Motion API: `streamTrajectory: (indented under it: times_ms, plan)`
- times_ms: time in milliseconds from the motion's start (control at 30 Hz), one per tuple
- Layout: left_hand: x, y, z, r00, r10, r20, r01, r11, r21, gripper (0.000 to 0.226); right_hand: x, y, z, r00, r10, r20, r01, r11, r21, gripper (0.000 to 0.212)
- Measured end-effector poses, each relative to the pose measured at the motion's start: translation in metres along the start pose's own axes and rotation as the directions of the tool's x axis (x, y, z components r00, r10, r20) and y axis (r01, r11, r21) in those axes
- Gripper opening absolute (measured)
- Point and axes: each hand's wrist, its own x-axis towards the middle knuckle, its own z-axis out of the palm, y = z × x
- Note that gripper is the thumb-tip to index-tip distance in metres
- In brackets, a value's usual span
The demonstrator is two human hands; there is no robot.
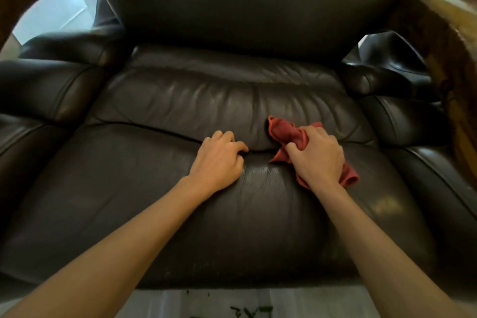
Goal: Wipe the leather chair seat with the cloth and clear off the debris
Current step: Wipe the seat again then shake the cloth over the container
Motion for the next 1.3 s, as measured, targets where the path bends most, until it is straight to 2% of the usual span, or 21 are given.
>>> streamTrajectory:
  times_ms: [233,400,700,933,1033,1133,1233,1300]
  plan:
    - [-0.0041,-0.0005,-0.0022,0.995,-0.021,-0.094,0.009,0.992,-0.128,0.023,-0.0007,-0.0005,-0.0008,1.0,-0.015,0.013,0.015,0.999,-0.044,0.036]
    - [-0.0041,0.0006,-0.0006,0.997,-0.026,-0.078,0.02,0.997,-0.081,0.034,-0.0008,-0.0007,0.0002,1.0,-0.018,0.016,0.019,0.998,-0.061,0.037]
    - [-0.0065,0.0026,-0.0013,0.993,-0.034,-0.116,0.027,0.998,-0.064,0.03,-0.0005,-0.0003,0.001,0.999,-0.029,0.017,0.031,0.996,-0.082,0.037]
    - [-0.0027,0.0002,0.0011,0.997,-0.027,-0.07,0.023,0.998,-0.051,0.032,-0.0011,-0.0012,0.0028,0.999,-0.035,0.001,0.035,0.996,-0.083,0.037]
    - [-0.0021,-0.0015,0.0002,0.998,-0.017,-0.067,0.011,0.996,-0.093,0.025,-0.0016,-0.0017,0.0028,0.999,-0.042,0.004,0.042,0.994,-0.099,0.037]
    - [-0.004,-0.0007,-0.0021,0.991,-0.051,-0.123,0.025,0.978,-0.205,0.013,-0.0012,-0.0023,0.0022,0.999,-0.033,0.017,0.035,0.993,-0.111,0.038]
    - [-0.0058,-0.0013,-0.0001,0.978,-0.066,-0.198,0.029,0.982,-0.185,0.009,-0.0019,-0.0021,0.0021,1.0,-0.028,0.011,0.029,0.994,-0.104,0.037]
    - [-0.0061,-0.0029,0.0009,0.979,-0.068,-0.191,0.02,0.971,-0.24,0.007,-0.0024,-0.0022,0.0024,1.0,-0.03,0.006,0.031,0.995,-0.098,0.037]
